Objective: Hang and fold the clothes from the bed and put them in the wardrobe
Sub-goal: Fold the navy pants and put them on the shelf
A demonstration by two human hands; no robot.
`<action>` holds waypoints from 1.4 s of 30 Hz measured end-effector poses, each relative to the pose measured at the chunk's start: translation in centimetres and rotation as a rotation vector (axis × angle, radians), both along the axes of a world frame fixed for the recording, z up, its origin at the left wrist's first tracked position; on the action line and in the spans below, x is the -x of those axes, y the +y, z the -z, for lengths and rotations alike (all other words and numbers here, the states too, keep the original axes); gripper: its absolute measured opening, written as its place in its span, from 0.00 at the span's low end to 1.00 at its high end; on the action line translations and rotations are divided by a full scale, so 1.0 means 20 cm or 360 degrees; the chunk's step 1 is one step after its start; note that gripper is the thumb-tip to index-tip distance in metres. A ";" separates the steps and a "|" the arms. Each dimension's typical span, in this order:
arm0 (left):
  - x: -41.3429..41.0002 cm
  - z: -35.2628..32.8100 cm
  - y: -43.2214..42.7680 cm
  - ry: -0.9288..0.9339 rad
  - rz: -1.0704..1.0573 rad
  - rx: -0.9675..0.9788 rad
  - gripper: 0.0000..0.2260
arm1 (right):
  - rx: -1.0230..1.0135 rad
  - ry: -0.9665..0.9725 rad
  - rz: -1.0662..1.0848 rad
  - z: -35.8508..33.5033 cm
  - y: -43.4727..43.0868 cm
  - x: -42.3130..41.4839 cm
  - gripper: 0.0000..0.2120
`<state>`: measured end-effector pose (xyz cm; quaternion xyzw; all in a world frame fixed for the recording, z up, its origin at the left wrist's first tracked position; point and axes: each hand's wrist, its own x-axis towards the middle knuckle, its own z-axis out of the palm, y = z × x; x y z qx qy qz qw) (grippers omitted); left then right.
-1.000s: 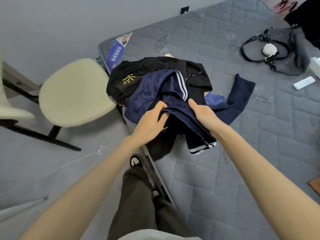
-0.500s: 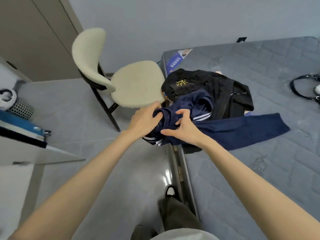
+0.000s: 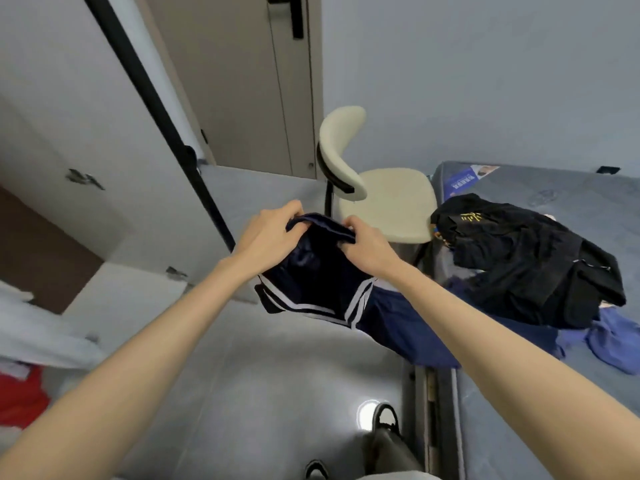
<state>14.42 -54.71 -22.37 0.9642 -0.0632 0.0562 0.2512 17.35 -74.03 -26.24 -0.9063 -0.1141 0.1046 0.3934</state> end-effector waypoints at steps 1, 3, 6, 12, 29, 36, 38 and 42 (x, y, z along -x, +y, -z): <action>0.05 -0.04 0.08 -0.0006 -0.0064 -0.0025 0.09 | 0.0096 -0.0040 -0.0060 -0.05 0.07 0.00 0.06; 0.13 -0.11 0.23 0.0021 -0.0175 -0.0046 0.10 | 0.0280 -0.0135 -0.0161 -0.17 0.19 0.00 0.08; 0.21 -0.21 0.37 0.0228 -0.0306 -0.0059 0.11 | 0.0436 -0.0300 -0.0241 -0.32 0.33 0.01 0.10; 0.30 -0.31 0.44 0.0759 -0.0606 0.0823 0.03 | 0.0358 -0.0326 -0.0539 -0.53 0.50 0.04 0.12; 0.25 -0.33 0.31 0.0350 -0.1045 0.1849 0.06 | 0.0007 -0.0206 -0.0460 -0.38 0.44 0.11 0.21; 0.23 -0.31 0.30 0.0345 -0.1140 0.2055 0.05 | -0.0187 0.0257 -0.0763 -0.42 0.42 0.14 0.11; 0.23 -0.29 0.29 0.0372 -0.1123 0.2210 0.05 | -0.0137 0.0312 -0.0862 -0.38 0.39 0.16 0.24; 0.22 -0.29 0.20 0.0536 -0.0989 0.2360 0.07 | -0.0281 0.0297 -0.0710 -0.29 0.34 0.19 0.42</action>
